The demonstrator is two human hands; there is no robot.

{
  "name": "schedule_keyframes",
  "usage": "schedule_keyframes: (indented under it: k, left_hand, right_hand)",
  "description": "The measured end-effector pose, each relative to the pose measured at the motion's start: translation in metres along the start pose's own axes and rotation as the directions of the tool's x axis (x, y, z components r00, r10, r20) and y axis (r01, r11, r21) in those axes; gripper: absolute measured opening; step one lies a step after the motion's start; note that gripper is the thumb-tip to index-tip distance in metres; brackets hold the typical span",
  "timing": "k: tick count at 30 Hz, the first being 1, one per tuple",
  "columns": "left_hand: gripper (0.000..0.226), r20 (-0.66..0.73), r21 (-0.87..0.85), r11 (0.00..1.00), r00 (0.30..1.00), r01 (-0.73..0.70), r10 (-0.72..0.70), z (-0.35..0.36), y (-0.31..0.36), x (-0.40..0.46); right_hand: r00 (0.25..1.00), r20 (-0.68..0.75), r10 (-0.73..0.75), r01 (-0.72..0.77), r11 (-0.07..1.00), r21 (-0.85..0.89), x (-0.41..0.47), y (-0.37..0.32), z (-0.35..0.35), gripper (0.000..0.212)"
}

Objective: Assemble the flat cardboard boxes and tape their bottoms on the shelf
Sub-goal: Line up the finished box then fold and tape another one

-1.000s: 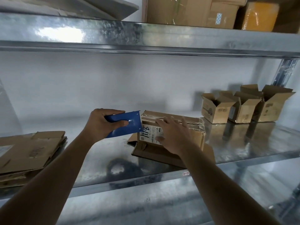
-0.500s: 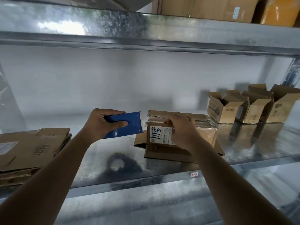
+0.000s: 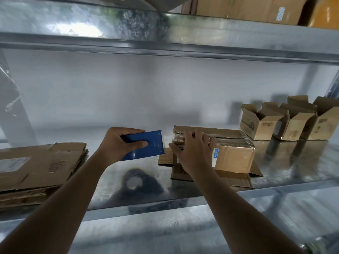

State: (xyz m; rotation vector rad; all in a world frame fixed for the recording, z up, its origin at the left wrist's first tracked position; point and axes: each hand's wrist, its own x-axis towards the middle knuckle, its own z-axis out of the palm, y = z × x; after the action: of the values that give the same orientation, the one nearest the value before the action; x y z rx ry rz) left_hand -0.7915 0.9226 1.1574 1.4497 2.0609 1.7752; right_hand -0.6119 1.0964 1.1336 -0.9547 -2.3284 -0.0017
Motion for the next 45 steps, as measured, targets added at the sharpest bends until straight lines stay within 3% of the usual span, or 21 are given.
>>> schedule_keyframes:
  k: [6,13,22,26,31,34,41,45]
  left_hand:
    - [0.035,-0.016,-0.013,1.0,1.0,0.013,-0.013,-0.008,-0.002,-0.007]
    - [0.035,-0.004,-0.035,0.999,1.0,-0.02,0.02,-0.007,0.004,-0.012]
    - [0.035,0.007,-0.054,0.998,0.999,-0.04,0.04,-0.021,0.002,-0.021]
    - [0.034,0.026,-0.069,0.995,0.997,-0.07,0.072,-0.027,-0.001,-0.022]
    - [0.038,0.068,-0.178,0.981,0.994,-0.073,0.087,-0.034,-0.002,-0.023]
    - [0.042,0.095,-0.21,0.974,0.99,-0.085,0.107,-0.034,0.002,-0.026]
    - [0.04,0.141,-0.333,0.942,0.985,-0.044,0.096,-0.02,0.021,-0.037]
    - [0.062,0.115,-0.355,0.934,0.99,-0.033,0.079,-0.009,0.035,-0.045]
  right_hand:
    - [0.992,-0.093,-0.089,0.098,0.991,0.095,-0.005,0.008,0.008,0.047]
    - [0.99,-0.132,-0.044,0.058,0.993,0.1,-0.013,0.003,0.013,0.066]
    - [0.961,-0.216,-0.174,0.219,0.955,0.202,-0.02,0.012,0.013,0.033]
    - [0.934,-0.218,-0.282,0.341,0.886,0.314,-0.021,0.021,0.007,0.016]
    - [0.912,-0.138,-0.387,0.401,0.767,0.501,-0.019,0.042,0.004,0.028]
    - [0.908,-0.197,-0.369,0.417,0.754,0.509,-0.021,0.051,-0.002,0.034]
    - [0.948,-0.226,-0.222,0.303,0.844,0.443,-0.033,0.069,-0.024,0.039]
    - [0.969,-0.196,-0.149,0.219,0.884,0.412,-0.038,0.083,-0.038,0.04]
